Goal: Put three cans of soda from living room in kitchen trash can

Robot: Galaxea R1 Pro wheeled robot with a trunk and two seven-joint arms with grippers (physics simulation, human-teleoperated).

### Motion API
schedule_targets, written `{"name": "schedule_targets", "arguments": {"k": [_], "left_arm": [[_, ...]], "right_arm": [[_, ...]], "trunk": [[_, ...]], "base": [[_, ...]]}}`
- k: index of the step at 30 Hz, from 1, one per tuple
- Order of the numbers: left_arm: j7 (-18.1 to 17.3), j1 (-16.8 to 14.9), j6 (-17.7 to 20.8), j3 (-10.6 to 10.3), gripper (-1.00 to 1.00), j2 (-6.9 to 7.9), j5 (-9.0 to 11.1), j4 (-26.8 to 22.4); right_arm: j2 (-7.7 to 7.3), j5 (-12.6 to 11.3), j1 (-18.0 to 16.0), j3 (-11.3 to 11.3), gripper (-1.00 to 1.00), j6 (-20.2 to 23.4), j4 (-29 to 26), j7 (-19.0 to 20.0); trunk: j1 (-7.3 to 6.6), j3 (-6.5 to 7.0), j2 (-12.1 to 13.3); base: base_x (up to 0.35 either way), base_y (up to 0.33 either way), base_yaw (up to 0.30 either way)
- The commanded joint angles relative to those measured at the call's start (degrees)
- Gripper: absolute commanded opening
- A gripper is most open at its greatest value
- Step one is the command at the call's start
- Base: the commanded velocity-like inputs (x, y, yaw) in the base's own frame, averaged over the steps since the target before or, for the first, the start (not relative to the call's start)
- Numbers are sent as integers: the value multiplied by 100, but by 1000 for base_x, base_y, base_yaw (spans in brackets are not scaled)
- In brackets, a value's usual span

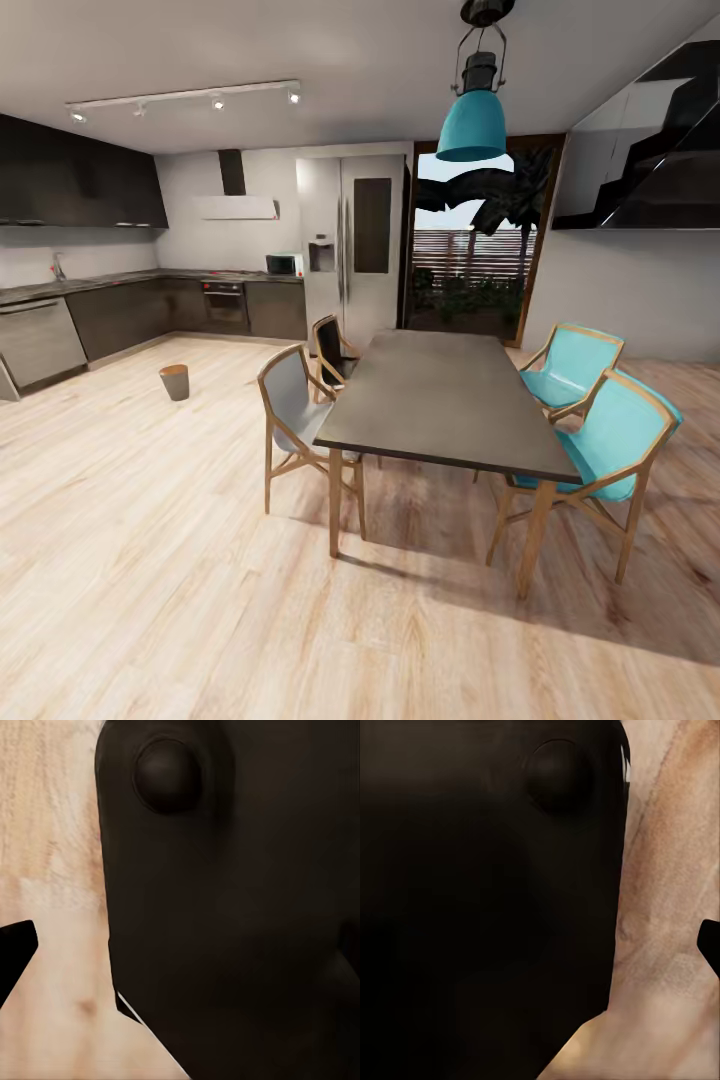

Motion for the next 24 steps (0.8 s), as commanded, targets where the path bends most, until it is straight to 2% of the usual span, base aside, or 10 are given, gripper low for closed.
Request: {"name": "schedule_targets", "arguments": {"k": [1, 3, 15, 24], "left_arm": [[-30, -2, -30, 30, 100, 33, -30, 10], [-94, -7, -94, 27, 100, 49, -19, -4], [-130, -7, -480, 27, 100, 49, -19, -4], [-130, -7, -487, 27, 100, 49, -19, -4]], "right_arm": [[33, -2, -9, -15, 100, -30, -9, -4], [78, 29, -9, 19, 100, -94, -14, 7], [78, 29, -9, 19, 100, -98, -14, 7], [78, 29, -9, 19, 100, -98, -14, 7]], "trunk": [[0, 0, 1], [0, 0, 1], [0, 0, 1], [0, 0, 1]], "base": [[0, 0, 0], [0, 0, 0], [0, 0, 0], [0, 0, 0]]}}
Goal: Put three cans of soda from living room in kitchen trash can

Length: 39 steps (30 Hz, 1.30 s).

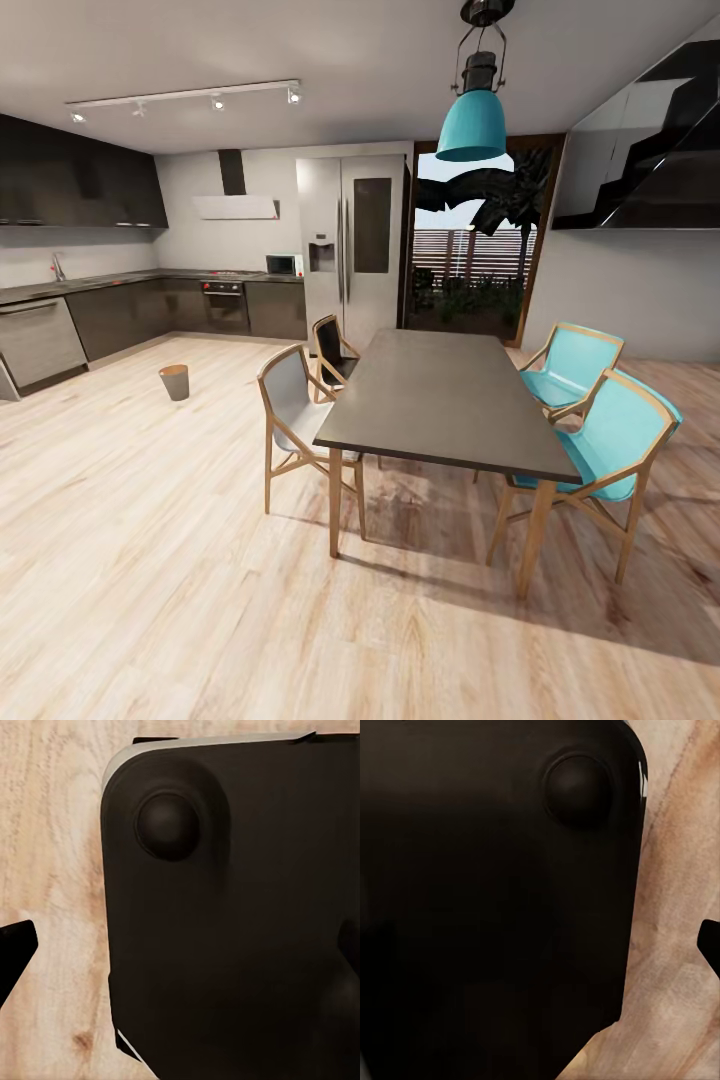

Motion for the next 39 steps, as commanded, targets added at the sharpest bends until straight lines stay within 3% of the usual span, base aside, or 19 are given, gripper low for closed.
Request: {"name": "schedule_targets", "arguments": {"k": [1, 25, 39], "left_arm": [[0, 0, 0, 0, 100, 0, 0, 0], [19, -11, -123, -21, 100, -41, 19, -7], [35, -60, -540, -28, 100, -6, 30, -219]], "right_arm": [[0, 0, 0, 0, 100, 0, 0, 0], [-43, 33, 0, 35, 100, 9, -13, 10], [-36, 33, 0, 43, 100, -28, -573, 22]], "trunk": [[0, 0, 0], [0, 0, 0], [0, 0, 0]], "base": [[0, 0, 0], [0, 0, 0], [0, 0, 0]]}}
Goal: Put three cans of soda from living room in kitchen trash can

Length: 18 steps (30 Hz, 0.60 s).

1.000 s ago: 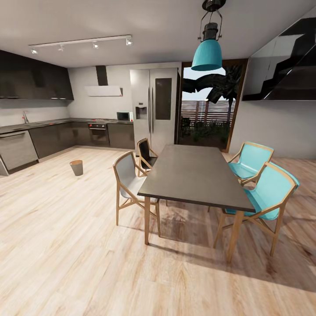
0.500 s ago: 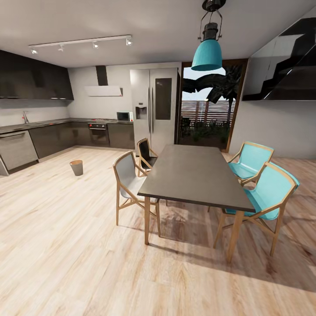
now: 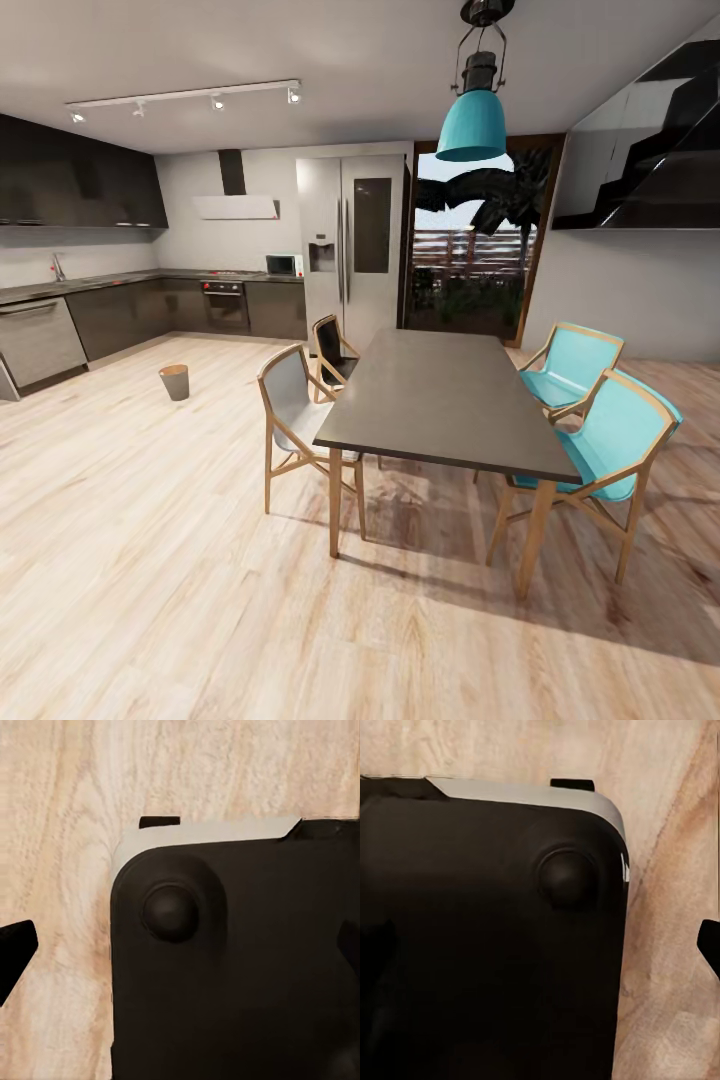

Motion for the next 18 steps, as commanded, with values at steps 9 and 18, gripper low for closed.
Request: {"name": "schedule_targets", "arguments": {"k": [9, 18], "left_arm": [[-2, -413, 426, 8, 100, 98, 483, -1414], [-24, -450, 956, -2, 100, 100, 672, -3922]], "right_arm": [[-4, 0, -1, -6, 100, 4, -1611, 225], [61, 0, -8, 192, 100, 16, -3701, 297]], "trunk": [[0, 0, 0], [0, 0, 0]], "base": [[0, 0, 0], [0, 0, 0]]}}
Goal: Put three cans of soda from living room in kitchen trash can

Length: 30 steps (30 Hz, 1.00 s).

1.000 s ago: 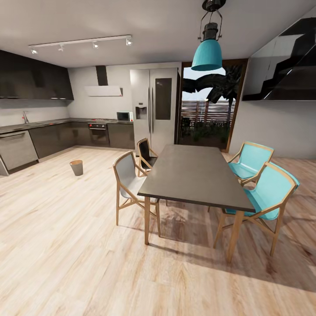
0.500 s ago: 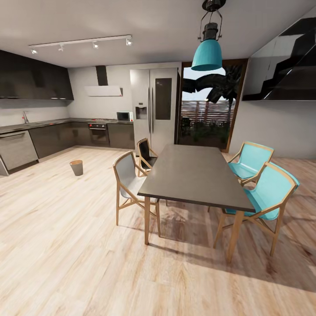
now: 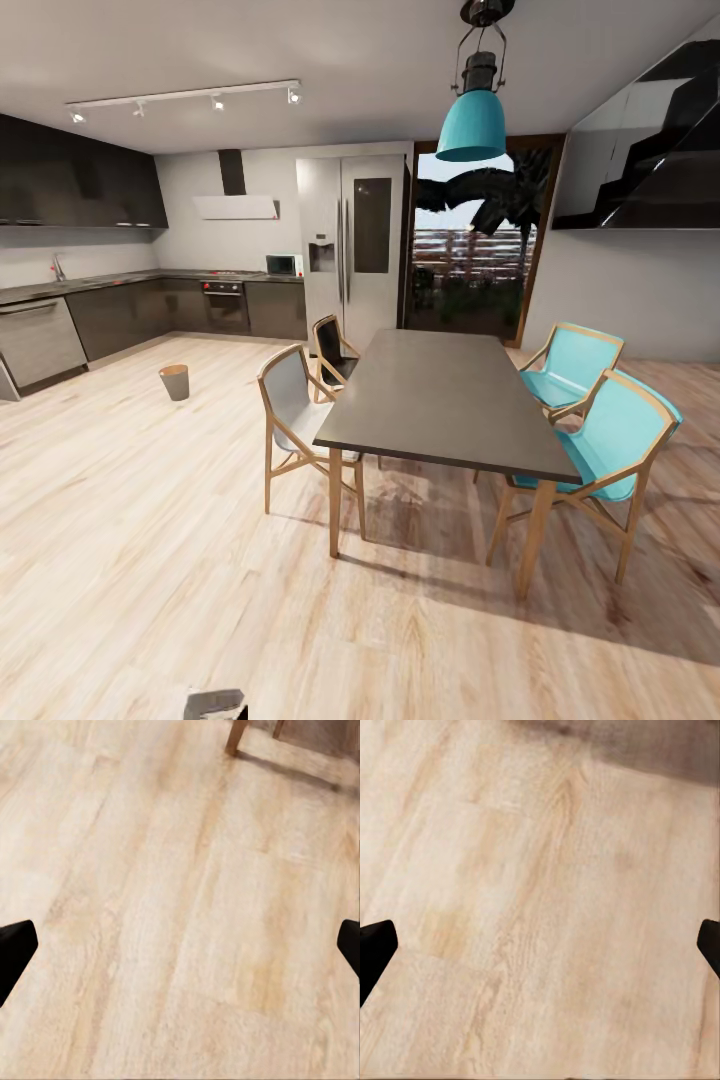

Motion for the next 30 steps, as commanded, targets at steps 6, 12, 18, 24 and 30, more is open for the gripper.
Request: {"name": "schedule_targets", "arguments": {"k": [6, 12, 18, 24, 30], "left_arm": [[23, 2, 446, 2, 100, -20, 1, -1564], [7, -33, 724, -21, 100, -30, 8, -2272], [6, -68, 760, -37, 100, -11, -13, -2997], [-22, -57, 351, -15, 100, -9, -13, -3247], [-26, 36, -96, -40, 100, -2, -40, -3313]], "right_arm": [[23, -8, 2, 400, 100, 46, -1571, -6], [38, 3, -3, 712, 100, 78, -2567, -48], [6, 23, -418, 942, 100, 513, -3244, -93], [-89, 13, -557, 937, 100, 551, -3300, -103], [-276, 3, -513, 931, 100, 410, -3423, -112]], "trunk": [[0, -2, 0], [0, -2, 0], [0, -2, 0], [0, -2, 0], [0, -2, 0]], "base": [[0, 0, 0], [0, 0, 0], [0, 0, 0], [0, 0, 0], [0, 0, 0]]}}
